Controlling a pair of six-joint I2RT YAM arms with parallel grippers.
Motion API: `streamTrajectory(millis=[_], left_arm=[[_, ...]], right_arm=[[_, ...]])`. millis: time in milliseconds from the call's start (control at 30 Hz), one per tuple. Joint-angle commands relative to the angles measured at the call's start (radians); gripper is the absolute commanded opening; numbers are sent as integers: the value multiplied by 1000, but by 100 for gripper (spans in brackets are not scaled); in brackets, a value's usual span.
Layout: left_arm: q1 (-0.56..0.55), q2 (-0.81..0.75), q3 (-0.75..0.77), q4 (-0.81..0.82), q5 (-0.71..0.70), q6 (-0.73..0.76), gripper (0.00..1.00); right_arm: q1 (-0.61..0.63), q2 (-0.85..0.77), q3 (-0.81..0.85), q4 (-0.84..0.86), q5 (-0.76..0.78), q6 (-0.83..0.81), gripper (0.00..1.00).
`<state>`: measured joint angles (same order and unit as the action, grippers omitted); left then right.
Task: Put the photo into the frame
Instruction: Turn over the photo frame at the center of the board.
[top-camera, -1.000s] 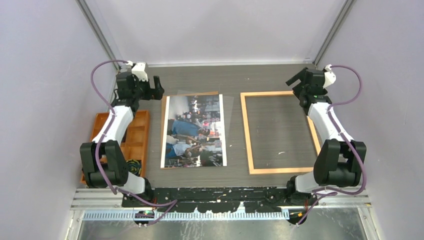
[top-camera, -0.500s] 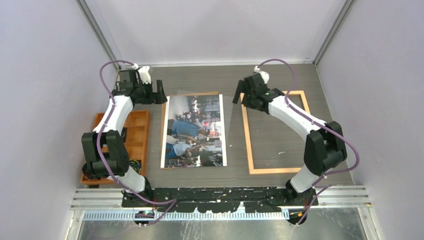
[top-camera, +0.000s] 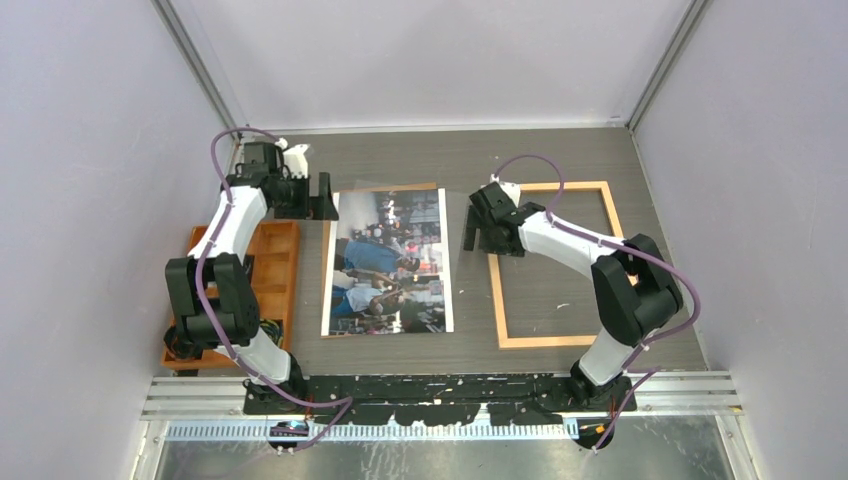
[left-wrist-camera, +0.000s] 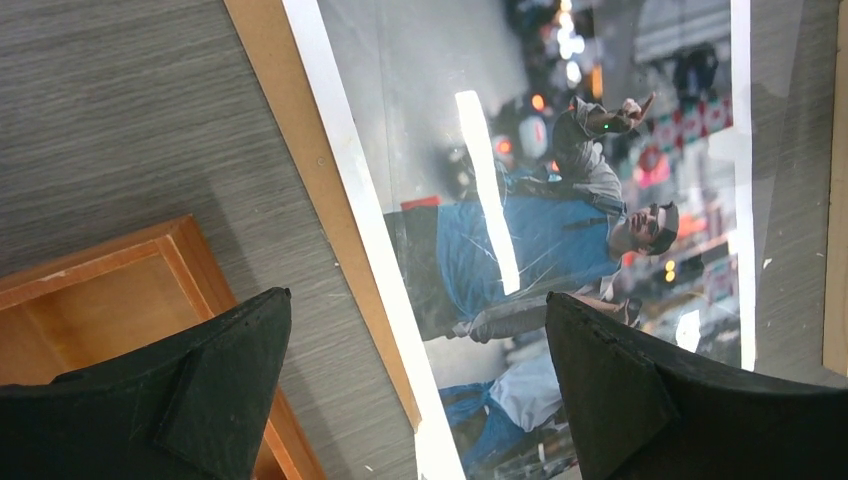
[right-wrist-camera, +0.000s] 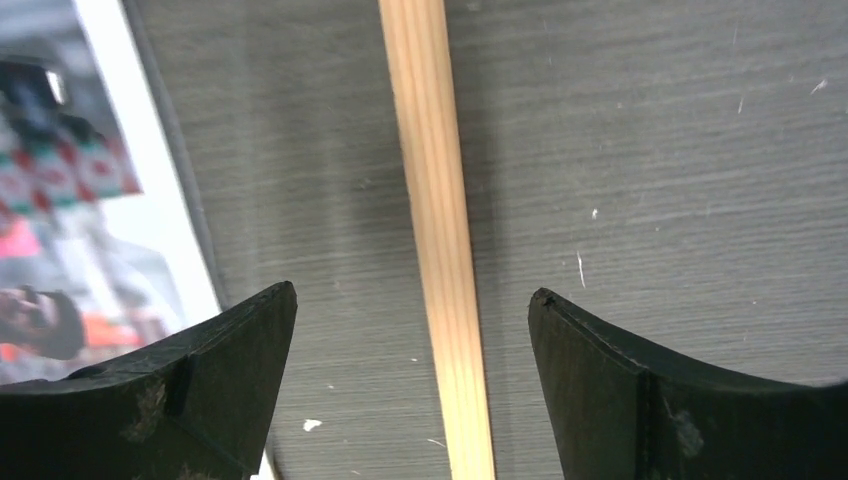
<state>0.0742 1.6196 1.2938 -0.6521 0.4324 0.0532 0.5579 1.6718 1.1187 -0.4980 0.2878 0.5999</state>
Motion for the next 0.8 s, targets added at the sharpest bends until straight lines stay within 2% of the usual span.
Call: streamTrajectory(millis=[0, 267, 333, 467, 567, 767], left_arm=[[-16, -26, 34, -52, 21, 26, 100], [-66, -36, 56, -107, -27, 40, 100], [-99, -42, 56, -112, -29, 40, 100], [-127, -57, 38, -110, -48, 46, 100], [-146, -63, 20, -93, -67, 49, 100], [-154, -33, 36, -128, -12, 39, 100]], right_arm=[[16, 15, -59, 45, 27, 19, 88], [40, 60, -100, 82, 33, 42, 68], [46, 67, -97, 81, 38, 46, 59], [52, 64, -80, 76, 43, 60, 36], [61, 47, -43, 58, 30, 72, 23], [80, -1, 129, -60, -9, 92, 8]])
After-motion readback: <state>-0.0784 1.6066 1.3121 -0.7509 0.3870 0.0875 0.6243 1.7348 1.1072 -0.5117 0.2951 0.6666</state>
